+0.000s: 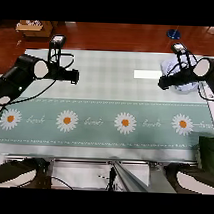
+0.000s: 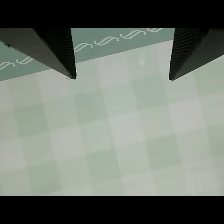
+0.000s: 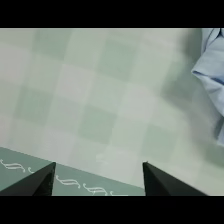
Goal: Fold the shirts.
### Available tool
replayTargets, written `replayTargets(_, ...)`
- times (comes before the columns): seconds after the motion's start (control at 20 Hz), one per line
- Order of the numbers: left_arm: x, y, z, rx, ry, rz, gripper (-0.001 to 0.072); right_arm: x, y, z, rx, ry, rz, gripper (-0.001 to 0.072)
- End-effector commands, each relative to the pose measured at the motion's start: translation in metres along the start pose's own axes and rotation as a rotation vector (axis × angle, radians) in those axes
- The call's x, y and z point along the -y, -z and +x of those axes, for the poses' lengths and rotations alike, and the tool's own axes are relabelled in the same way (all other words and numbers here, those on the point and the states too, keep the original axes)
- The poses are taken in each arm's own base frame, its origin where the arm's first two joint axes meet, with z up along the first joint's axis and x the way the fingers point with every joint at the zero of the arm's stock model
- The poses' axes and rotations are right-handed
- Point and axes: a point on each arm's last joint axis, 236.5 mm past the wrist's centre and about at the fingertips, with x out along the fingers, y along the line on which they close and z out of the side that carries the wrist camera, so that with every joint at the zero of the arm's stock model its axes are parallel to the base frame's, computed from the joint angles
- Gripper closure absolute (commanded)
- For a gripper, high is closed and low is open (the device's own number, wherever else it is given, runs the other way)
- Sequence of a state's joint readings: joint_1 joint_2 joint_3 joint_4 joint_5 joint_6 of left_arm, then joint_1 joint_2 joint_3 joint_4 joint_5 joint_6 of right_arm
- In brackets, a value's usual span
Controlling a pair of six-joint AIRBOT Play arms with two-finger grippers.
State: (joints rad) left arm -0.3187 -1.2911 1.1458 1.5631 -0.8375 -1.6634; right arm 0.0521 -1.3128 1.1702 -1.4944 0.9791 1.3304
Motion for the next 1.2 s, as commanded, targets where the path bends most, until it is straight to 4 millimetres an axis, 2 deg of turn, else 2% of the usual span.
replayTargets(0.0,0.000,0.001,0.001,-0.003,-0.001,0.000,-0.0013,0.001,-0.010,0.000,0.041,0.007,0.001,0.0097)
replayTargets(0.25,-0.001,0.006,0.011,-0.026,-0.003,-0.001,-0.0013,0.004,-0.015,-0.001,0.065,0.017,-0.001,0.0097)
replayTargets(0.4,0.001,0.006,0.012,-0.028,0.006,-0.009,-0.0013,-0.004,-0.011,0.000,0.048,-0.015,0.019,0.0098)
replayTargets(0.55,0.002,0.006,0.011,-0.025,0.010,-0.013,-0.0013,-0.018,-0.016,-0.001,0.065,-0.075,0.062,0.0098)
replayTargets(0.8,0.002,0.010,0.012,-0.041,0.009,-0.013,-0.0013,-0.016,-0.016,-0.001,0.065,-0.068,0.054,0.0098)
replayTargets(0.9,0.001,0.007,0.011,-0.034,0.006,-0.007,-0.0013,-0.013,-0.034,-0.006,0.131,-0.050,0.046,0.0099)
replayTargets(0.95,-0.003,0.002,0.008,-0.024,-0.008,0.033,-0.0013,-0.003,-0.051,-0.015,0.189,-0.012,0.030,0.0100)
replayTargets(1.0,-0.009,-0.004,0.004,-0.013,-0.022,0.080,-0.0013,0.012,-0.073,-0.028,0.257,0.051,0.015,0.0101)
replayTargets(1.15,-0.032,-0.030,-0.021,0.011,-0.066,0.068,-0.0013,0.079,-0.142,-0.094,0.510,0.293,0.065,0.0102)
